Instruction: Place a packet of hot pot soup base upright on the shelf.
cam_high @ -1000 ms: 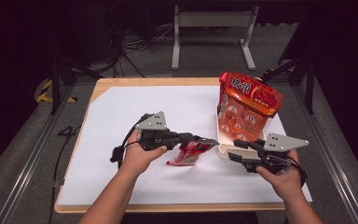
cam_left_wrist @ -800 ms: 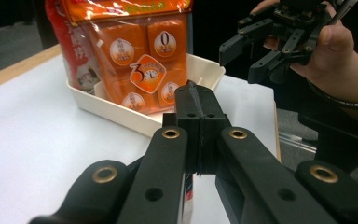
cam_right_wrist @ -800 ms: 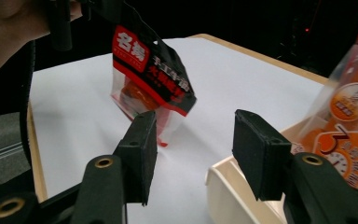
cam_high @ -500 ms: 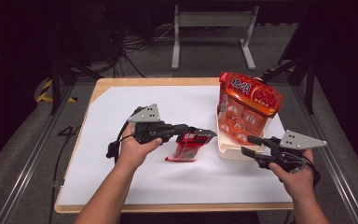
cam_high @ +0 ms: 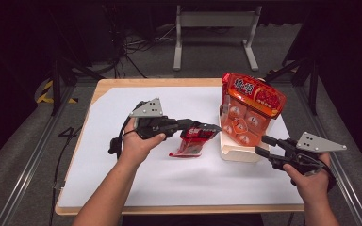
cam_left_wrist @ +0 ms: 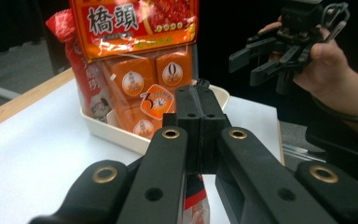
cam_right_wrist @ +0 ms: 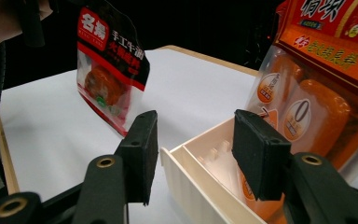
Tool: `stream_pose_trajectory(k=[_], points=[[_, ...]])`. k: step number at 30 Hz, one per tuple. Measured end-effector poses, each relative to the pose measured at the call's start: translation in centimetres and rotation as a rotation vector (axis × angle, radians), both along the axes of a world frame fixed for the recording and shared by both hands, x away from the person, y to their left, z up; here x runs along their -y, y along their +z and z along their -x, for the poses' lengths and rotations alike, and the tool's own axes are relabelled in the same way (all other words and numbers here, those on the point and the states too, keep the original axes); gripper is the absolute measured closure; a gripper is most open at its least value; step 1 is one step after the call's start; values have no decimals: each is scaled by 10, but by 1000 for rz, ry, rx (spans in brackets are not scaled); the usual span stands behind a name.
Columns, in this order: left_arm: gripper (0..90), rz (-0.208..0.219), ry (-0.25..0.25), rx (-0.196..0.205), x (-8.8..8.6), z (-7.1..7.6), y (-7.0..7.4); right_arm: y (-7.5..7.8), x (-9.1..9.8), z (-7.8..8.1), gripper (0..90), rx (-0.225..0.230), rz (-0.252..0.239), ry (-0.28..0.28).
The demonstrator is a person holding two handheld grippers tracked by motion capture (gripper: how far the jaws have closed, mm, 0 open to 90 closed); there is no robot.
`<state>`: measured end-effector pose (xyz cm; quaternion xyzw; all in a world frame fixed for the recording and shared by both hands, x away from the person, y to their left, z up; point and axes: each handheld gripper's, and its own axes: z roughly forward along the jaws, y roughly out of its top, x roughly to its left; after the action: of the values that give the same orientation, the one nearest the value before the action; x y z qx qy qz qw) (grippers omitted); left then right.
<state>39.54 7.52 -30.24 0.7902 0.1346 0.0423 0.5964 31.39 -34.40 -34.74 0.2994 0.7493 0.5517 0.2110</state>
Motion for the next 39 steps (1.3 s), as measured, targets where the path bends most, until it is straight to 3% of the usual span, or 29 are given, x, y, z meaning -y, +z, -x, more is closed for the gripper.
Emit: stream_pose_trajectory(k=[19,31,39], points=[[900,37,-46,27,22,-11,21,-4,22,9,507,-12,-26,-69],[900,45,-72,31,45,-21,28,-1,40,12,502,5,-22,-133],[900,57,-106,47,62,-22,34,-6,48,10,501,-15,-23,-164]])
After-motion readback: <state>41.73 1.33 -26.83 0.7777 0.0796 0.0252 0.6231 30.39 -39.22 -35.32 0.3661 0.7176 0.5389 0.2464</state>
